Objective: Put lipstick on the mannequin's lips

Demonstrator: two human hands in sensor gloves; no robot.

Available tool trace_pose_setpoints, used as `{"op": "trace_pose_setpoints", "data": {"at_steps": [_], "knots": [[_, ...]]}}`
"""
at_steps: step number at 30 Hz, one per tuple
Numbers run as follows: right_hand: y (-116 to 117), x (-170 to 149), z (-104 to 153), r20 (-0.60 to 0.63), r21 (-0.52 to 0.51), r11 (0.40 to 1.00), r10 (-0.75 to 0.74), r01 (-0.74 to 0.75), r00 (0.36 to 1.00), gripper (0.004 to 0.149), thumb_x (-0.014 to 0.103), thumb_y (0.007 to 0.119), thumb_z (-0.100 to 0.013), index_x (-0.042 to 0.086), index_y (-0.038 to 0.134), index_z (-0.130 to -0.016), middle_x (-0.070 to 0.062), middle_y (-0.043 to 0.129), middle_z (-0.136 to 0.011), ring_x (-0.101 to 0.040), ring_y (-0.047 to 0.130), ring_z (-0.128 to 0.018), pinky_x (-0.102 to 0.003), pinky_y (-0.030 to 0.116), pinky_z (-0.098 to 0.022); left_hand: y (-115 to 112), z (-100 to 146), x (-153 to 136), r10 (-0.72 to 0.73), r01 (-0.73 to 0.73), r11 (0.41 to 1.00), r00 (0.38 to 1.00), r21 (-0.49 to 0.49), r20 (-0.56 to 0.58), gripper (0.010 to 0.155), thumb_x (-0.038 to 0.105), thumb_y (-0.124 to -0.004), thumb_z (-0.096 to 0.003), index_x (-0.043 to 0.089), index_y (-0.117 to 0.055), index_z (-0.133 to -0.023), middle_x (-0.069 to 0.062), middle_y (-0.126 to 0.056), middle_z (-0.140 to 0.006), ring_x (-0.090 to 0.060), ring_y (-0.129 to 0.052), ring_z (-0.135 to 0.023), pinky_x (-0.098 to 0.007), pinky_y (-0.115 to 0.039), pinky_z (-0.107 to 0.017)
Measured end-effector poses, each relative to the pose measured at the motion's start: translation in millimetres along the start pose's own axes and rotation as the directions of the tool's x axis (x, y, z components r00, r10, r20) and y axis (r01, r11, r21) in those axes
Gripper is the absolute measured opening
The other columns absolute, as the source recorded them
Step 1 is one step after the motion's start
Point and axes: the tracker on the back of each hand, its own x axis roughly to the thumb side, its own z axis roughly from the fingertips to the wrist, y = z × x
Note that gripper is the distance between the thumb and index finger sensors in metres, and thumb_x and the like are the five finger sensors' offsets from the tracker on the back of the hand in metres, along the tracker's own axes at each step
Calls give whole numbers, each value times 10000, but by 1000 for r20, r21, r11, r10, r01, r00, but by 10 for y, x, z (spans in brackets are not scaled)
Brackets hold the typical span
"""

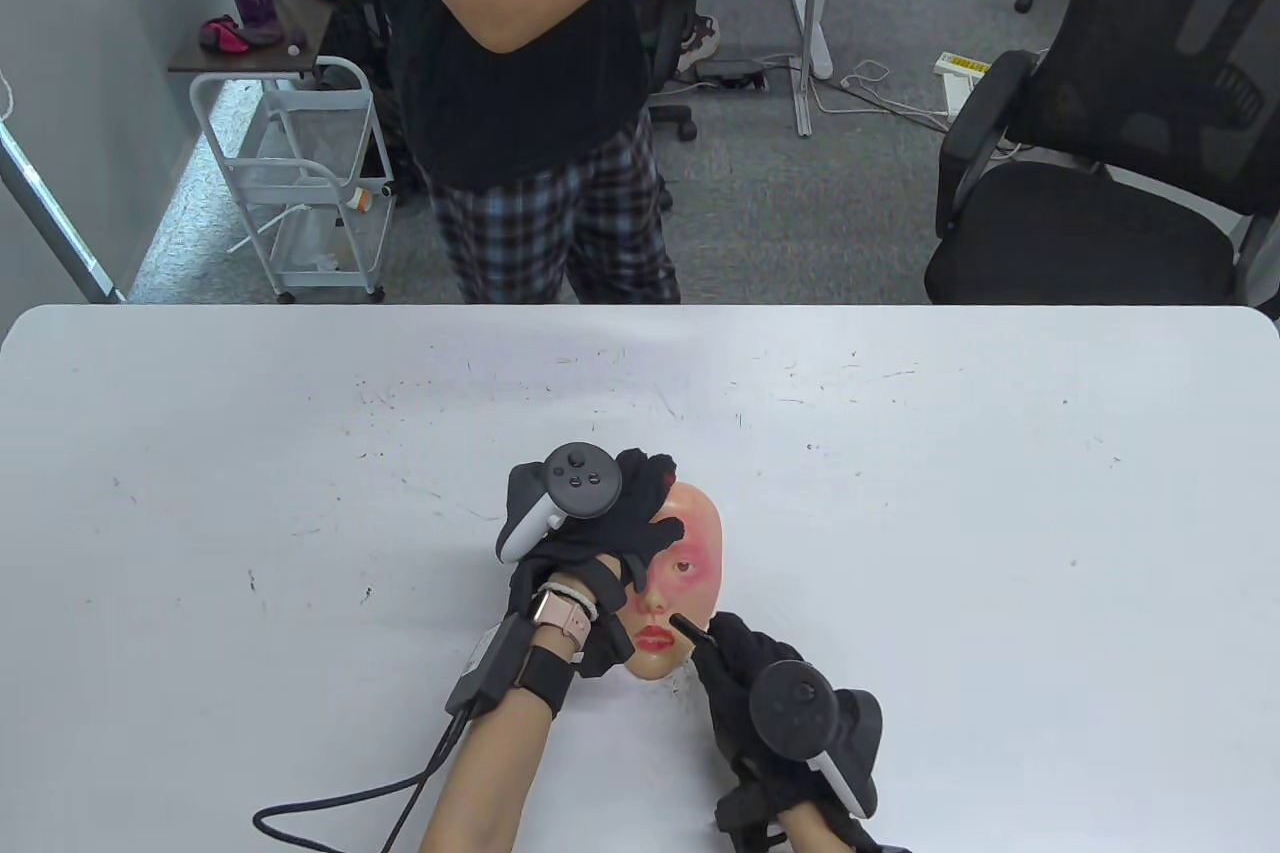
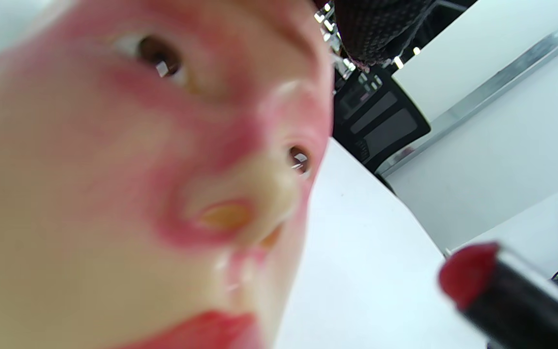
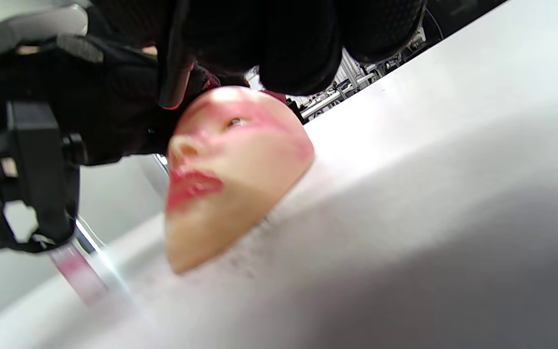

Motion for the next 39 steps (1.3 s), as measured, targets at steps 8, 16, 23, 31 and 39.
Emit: {"op": "trace_pose_setpoints", "data": {"at_steps": [8,16,23,31,39], "knots": [[-234,-190,34,43,-47,857,-511,513,858,535,461,729,-446,139,806,-866,22,933,-502,-207,935,-460,-492,753,-482,47,613,354,198,-237,964,940,116,279,692,464,-719,-534,209,-533,-1150,-140,-367,-1207,-396,-318,-1077,-575,-325,-800],[-81,-177,43,23,145,530,-846,835,533,540,470,716,-464,140,784,-885,27,928,-527,-203,933,-477,-487,750,-486,-677,983,163,650,-624,756,683,-197,333,703,497,-706,-553,185,-535,-1159,-161,-384,-1210,-413,-326,-1080,-589,-326,-800],[133,-85,21,-34,291,636,-739,715,672,565,490,659,-486,109,787,-884,-28,943,-554,-253,933,-485,-515,730,-485,-809,967,51,713,-695,689,601,-204,361,625,482,-643,-593,229,-533,-1154,-124,-456,-1202,-383,-418,-1079,-576,-392,-800],[202,29,45,84,324,810,-539,489,838,533,368,701,-468,163,709,-960,-115,863,-820,-346,870,-682,-537,675,-554,-712,1050,-38,600,-677,735,672,32,433,478,433,-809,-505,247,-811,-945,-67,-794,-1024,-309,-747,-950,-529,-642,-704],[180,39,53,124,258,854,-493,451,861,546,371,708,-458,126,713,-946,-107,885,-801,-320,905,-637,-511,712,-525,-720,1030,45,561,-615,788,708,-15,430,509,484,-758,-545,280,-705,-1007,-51,-716,-1060,-315,-687,-982,-523,-609,-720]]}}
